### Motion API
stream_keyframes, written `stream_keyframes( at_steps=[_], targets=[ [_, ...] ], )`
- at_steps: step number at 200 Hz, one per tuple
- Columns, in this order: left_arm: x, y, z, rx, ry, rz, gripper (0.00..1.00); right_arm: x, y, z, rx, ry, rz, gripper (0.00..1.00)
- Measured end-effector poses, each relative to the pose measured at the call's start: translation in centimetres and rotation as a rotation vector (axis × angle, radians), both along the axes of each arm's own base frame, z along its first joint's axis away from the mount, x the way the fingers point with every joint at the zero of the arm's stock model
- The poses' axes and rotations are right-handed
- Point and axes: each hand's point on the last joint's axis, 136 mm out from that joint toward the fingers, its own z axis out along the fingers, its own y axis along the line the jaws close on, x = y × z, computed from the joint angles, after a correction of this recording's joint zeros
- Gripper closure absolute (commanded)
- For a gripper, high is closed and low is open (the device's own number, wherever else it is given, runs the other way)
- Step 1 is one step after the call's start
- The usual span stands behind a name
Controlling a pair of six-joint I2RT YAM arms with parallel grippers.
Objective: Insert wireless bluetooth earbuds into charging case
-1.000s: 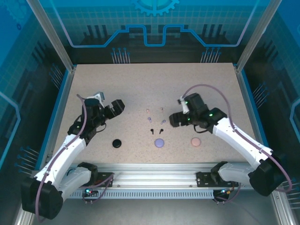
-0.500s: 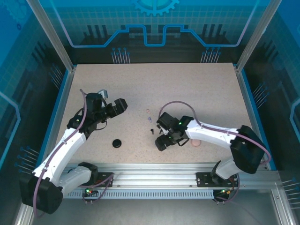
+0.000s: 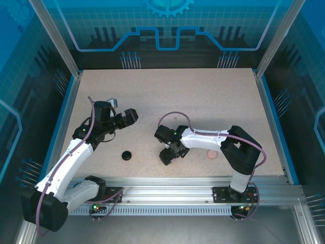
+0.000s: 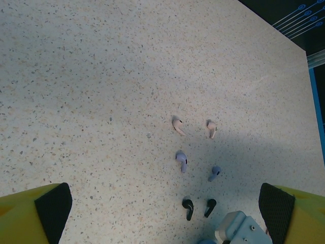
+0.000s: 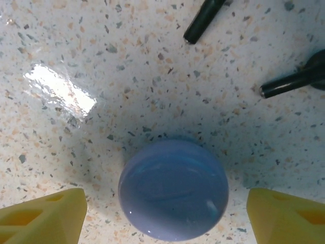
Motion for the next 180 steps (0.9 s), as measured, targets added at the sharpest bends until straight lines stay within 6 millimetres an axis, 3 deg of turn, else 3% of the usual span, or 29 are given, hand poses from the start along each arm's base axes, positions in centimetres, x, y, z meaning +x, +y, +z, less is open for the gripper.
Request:
stream_keyframes(
  at_steps=[61, 113, 180],
  targets=[
    [0.0, 0.0, 0.2, 0.001, -0.004, -0.003, 0.01, -0.1, -0.3, -1.0, -0.041, 0.02, -0.003, 0.28],
    [0.0, -0.2, 0.3, -0.002, -0.006, -0.01, 0.01, 0.0, 0.0, -0.5, -0.062, 0.01, -0.03, 0.4],
    [0.0, -0.2, 0.4, -0.005, -0.009, -0.013, 0.01, -1.5, -0.1, 0.1, -0.114, 0.027, -0.2, 0.41]
  ],
)
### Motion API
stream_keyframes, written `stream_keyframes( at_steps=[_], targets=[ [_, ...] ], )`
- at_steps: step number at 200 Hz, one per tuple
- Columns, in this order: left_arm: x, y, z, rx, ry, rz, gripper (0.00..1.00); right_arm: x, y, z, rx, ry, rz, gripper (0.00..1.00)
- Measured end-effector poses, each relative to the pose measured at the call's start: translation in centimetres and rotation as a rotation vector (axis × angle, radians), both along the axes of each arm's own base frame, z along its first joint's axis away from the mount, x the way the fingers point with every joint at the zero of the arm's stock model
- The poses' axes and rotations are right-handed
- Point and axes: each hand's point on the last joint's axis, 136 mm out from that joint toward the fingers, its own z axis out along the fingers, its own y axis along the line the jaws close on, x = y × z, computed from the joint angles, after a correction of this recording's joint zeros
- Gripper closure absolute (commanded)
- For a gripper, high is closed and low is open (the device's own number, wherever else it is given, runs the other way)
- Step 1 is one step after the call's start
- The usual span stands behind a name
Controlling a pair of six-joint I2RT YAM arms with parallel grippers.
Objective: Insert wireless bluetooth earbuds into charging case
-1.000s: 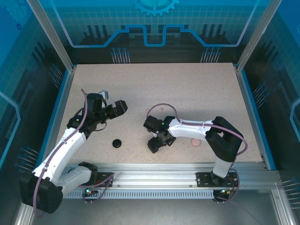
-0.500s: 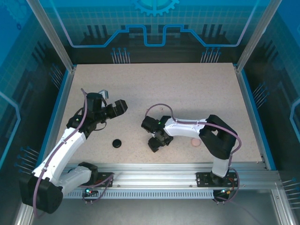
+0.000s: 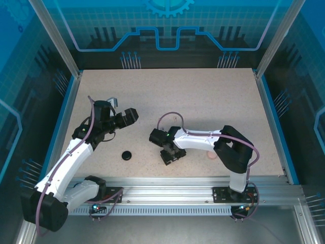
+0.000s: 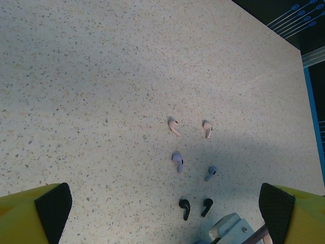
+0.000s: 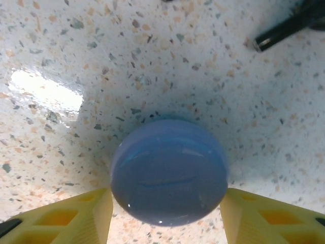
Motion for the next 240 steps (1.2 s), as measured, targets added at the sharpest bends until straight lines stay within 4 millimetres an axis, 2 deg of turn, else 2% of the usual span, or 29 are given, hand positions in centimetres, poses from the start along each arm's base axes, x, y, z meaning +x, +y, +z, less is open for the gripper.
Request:
stream_keyframes(
  at_steps=[35, 75, 179, 240],
  targets=[
    [0.0, 0.0, 0.0, -0.001, -0.001, 0.0, 0.01, -0.5, 0.6, 0.4, -0.023, -0.021, -0.1, 0.28],
    [-0.1, -0.2, 0.0, -0.006, 0.0, -0.009, 0.01, -0.2, 0.2, -0.4, -0.087, -0.04, -0.129, 0.24],
    [-0.1, -0.4, 0.0, -0.002, -0.003, -0.028, 0.01, 2.0, -0.3, -0.4, -0.081, -0.057, -0.021, 0.26],
    [-0.1, -0.4, 0.0, -0.002, -0.001, -0.032, 0.01, 1.9, 0.5, -0.5, -0.039, -0.03, -0.002, 0.32]
  ],
)
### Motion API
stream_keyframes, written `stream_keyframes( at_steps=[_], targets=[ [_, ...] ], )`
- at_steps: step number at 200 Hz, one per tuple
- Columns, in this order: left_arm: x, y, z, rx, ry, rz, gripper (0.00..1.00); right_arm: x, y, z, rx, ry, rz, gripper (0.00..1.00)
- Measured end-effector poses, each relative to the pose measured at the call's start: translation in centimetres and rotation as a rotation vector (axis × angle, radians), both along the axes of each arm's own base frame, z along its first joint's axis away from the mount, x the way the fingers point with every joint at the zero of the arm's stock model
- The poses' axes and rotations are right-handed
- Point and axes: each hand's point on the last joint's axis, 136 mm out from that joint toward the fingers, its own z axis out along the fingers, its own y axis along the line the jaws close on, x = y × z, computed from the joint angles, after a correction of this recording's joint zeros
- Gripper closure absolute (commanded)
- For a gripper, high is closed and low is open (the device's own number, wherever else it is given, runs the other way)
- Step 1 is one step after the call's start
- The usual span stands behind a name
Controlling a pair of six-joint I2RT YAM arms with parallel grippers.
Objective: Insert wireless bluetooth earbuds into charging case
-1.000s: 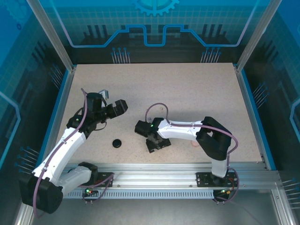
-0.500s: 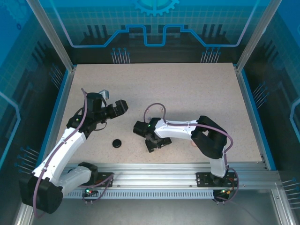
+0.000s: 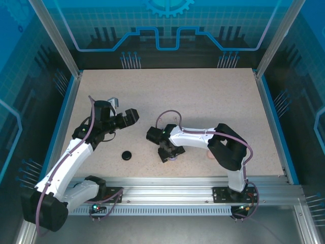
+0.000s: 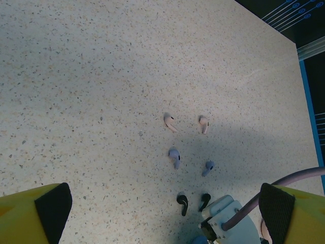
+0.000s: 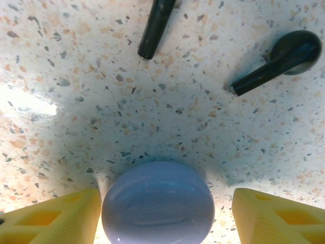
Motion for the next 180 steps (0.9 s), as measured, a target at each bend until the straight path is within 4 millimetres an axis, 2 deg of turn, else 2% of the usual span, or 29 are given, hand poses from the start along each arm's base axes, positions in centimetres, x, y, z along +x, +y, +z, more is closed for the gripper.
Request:
stream_keyframes(
  at_steps=[84, 180],
  targets=[
    [0.09, -0.15, -0.49, 0.0, 0.017, -0.006, 0.01, -0.26, 0.47, -0.33, 0.02, 0.019, -0.006, 0.37],
    [0.04, -0.26, -0.45, -0.004, 0.018, -0.012, 0.01, -0.39, 0.35, -0.49, 0.034, 0.014, -0.021, 0.36]
  ],
)
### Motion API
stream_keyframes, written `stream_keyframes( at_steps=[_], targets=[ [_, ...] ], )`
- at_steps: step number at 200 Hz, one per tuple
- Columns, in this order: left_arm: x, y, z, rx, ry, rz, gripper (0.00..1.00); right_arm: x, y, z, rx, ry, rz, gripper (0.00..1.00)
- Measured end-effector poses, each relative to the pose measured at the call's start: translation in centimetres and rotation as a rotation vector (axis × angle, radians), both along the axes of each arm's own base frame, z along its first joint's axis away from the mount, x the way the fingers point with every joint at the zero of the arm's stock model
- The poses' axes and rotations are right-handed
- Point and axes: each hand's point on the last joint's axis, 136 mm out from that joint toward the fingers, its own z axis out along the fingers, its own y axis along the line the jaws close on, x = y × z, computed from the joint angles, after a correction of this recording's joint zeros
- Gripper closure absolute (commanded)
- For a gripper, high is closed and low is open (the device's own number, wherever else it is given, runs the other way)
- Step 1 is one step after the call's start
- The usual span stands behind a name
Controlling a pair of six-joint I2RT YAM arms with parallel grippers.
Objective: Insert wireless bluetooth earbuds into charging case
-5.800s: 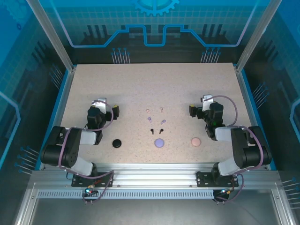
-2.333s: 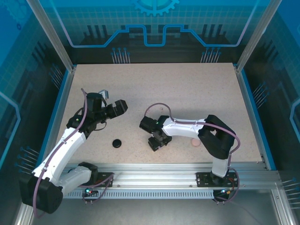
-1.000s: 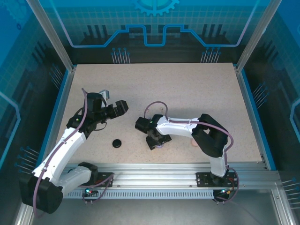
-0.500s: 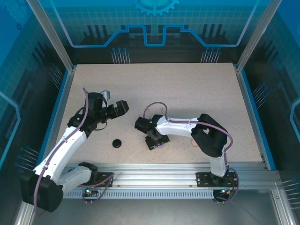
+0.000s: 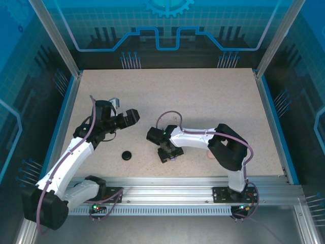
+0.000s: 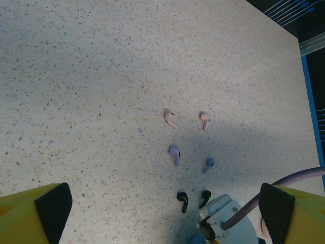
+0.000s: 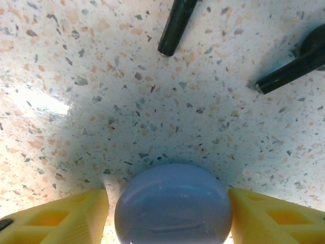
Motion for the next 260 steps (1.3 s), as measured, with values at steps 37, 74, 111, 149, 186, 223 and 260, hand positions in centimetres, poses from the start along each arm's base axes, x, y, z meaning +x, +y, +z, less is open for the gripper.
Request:
stream_keyframes(
  at_steps=[37, 74, 111, 149, 186, 223, 260],
  targets=[
    [0.0, 0.0, 0.0, 0.0, -0.001, 0.0, 0.01, 0.0, 0.1, -0.1, 0.005, 0.0, -0.006, 0.4],
    [0.0, -0.1, 0.1, -0.003, -0.001, -0.003, 0.01, -0.2, 0.2, 0.0, 0.019, 0.001, -0.013, 0.46],
    [0.1, -0.4, 0.6, -0.023, -0.017, -0.015, 0.01, -0.3, 0.0, 0.2, 0.031, -0.006, -0.03, 0.49],
    [0.2, -0.8, 3.2, -0.089, -0.145, -0.016, 0.01, -1.0, -1.2, 1.5, 0.02, 0.001, -0.05, 0.49],
    [0.6, -1.4, 3.5, -0.158, -0.194, -0.015, 0.01, 1.7, -0.5, 7.0, 0.159, -0.066, -0.131, 0.51],
    [1.9, -2.8, 1.5, -0.262, -0.166, -0.026, 0.01, 9.4, -2.4, 12.6, 0.392, -0.147, -0.4, 0.51],
    [2.5, -4.5, -1.0, -0.337, -0.155, -0.04, 0.01, 15.5, -4.9, 13.7, 0.581, -0.124, -0.713, 0.51]
  ],
)
